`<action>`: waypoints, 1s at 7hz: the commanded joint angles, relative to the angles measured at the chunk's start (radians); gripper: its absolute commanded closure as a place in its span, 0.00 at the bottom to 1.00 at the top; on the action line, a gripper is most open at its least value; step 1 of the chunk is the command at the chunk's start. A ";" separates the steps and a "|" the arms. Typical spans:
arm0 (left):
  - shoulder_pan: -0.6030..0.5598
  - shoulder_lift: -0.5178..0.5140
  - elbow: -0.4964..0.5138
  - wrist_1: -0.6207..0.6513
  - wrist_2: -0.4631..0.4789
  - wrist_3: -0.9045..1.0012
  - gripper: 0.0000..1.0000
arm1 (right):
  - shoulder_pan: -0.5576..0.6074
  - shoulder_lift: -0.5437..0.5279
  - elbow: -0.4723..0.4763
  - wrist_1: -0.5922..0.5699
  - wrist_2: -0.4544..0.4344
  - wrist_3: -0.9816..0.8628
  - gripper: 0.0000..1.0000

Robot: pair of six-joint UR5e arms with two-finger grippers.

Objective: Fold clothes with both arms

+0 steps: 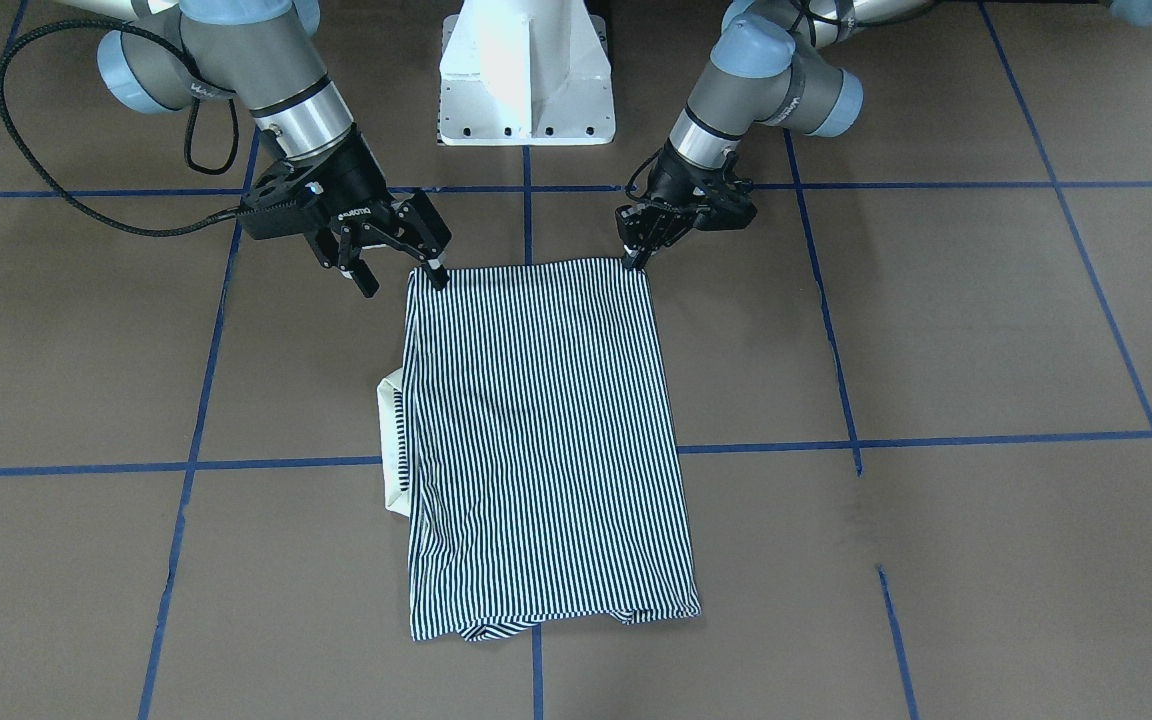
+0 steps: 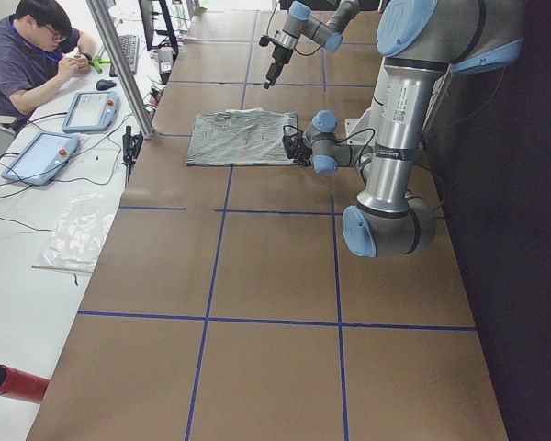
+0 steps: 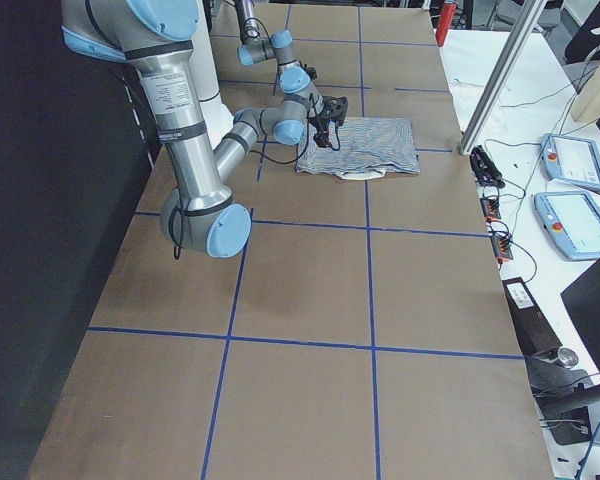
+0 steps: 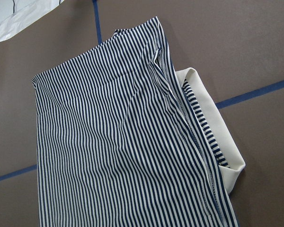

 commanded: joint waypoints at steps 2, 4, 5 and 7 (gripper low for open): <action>-0.002 0.000 -0.015 0.002 0.000 0.002 1.00 | -0.022 0.000 -0.002 -0.012 0.000 0.015 0.00; -0.002 -0.003 -0.018 0.000 0.000 0.000 1.00 | -0.135 0.011 0.000 -0.105 -0.133 0.188 0.19; -0.002 -0.003 -0.024 0.000 0.000 0.000 1.00 | -0.192 0.014 -0.002 -0.151 -0.170 0.277 0.30; -0.002 -0.003 -0.035 0.000 0.000 0.000 1.00 | -0.278 0.034 -0.015 -0.269 -0.218 0.391 0.30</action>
